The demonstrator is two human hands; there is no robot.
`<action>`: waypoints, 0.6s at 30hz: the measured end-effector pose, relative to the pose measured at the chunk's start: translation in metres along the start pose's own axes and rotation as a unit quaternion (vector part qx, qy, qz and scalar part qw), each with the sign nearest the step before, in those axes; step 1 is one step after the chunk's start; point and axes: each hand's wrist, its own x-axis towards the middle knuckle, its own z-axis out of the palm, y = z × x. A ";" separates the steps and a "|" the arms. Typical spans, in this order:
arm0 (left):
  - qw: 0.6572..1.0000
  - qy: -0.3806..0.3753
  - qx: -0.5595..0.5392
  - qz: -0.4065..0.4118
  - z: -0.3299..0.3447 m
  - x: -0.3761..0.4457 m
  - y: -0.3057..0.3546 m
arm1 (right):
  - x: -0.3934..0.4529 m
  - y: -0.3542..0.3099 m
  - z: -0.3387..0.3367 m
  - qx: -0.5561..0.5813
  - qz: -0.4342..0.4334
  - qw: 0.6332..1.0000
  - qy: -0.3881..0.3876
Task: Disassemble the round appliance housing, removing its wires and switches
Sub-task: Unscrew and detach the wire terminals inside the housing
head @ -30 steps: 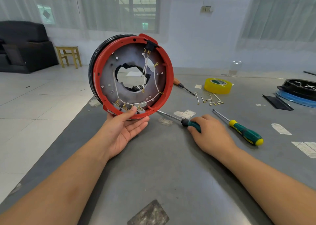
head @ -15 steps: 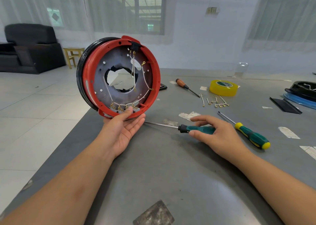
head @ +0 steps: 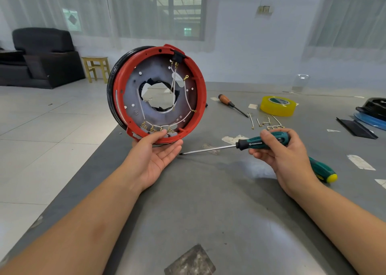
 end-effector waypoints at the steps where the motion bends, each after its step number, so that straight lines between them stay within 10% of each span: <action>1: 1.000 0.001 0.003 -0.001 0.000 0.000 0.000 | 0.002 0.000 -0.003 0.006 0.000 1.000 0.012; 18: 0.992 -0.015 0.102 -0.072 -0.001 -0.002 0.008 | 0.008 0.004 -0.003 0.098 -0.007 0.995 0.034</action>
